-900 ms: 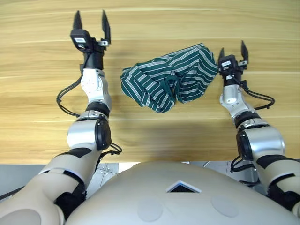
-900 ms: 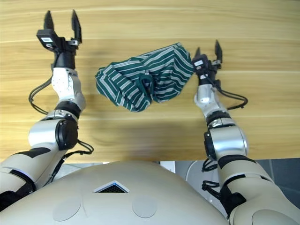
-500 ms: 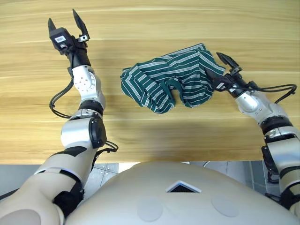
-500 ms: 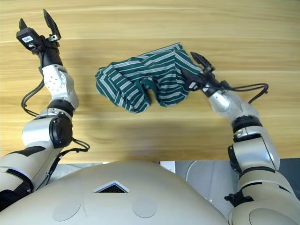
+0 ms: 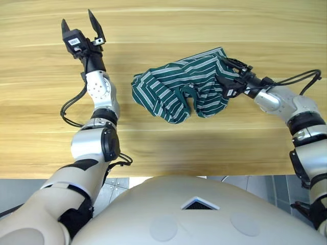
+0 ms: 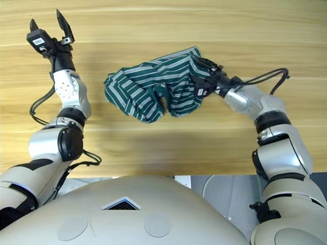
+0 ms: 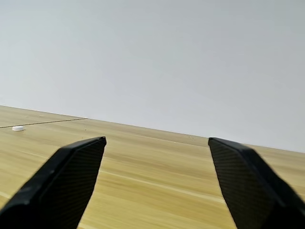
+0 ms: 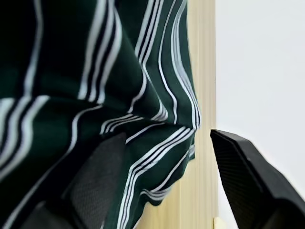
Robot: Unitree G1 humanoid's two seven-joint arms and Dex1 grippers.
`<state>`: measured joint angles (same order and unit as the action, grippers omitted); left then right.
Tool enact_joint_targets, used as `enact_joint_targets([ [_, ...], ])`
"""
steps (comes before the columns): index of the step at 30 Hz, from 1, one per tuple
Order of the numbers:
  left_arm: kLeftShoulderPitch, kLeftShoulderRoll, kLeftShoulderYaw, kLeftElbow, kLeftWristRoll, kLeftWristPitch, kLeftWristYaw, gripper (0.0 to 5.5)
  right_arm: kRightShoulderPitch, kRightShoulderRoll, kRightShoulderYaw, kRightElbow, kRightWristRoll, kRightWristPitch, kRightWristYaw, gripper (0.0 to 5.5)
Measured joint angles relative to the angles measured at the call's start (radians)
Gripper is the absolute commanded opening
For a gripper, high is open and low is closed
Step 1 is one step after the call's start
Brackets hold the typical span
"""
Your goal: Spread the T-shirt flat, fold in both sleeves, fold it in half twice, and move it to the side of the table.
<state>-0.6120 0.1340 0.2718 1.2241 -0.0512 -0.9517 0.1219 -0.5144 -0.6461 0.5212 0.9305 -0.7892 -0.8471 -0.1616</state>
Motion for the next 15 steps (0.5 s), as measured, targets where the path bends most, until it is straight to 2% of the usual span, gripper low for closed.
enact_joint_targets([
  [6, 0.0, -0.004, -0.009, 0.015, 0.009, 0.016, 0.0, 4.0, -0.007, 0.09, 0.019, -0.003, 0.0, 0.013, -0.046, 3.25],
  [15, 0.0, -0.002, -0.017, 0.016, 0.012, 0.016, -0.003, 4.0, 0.086, 0.037, 0.045, -0.231, -0.016, 0.011, 0.023, 3.25],
])
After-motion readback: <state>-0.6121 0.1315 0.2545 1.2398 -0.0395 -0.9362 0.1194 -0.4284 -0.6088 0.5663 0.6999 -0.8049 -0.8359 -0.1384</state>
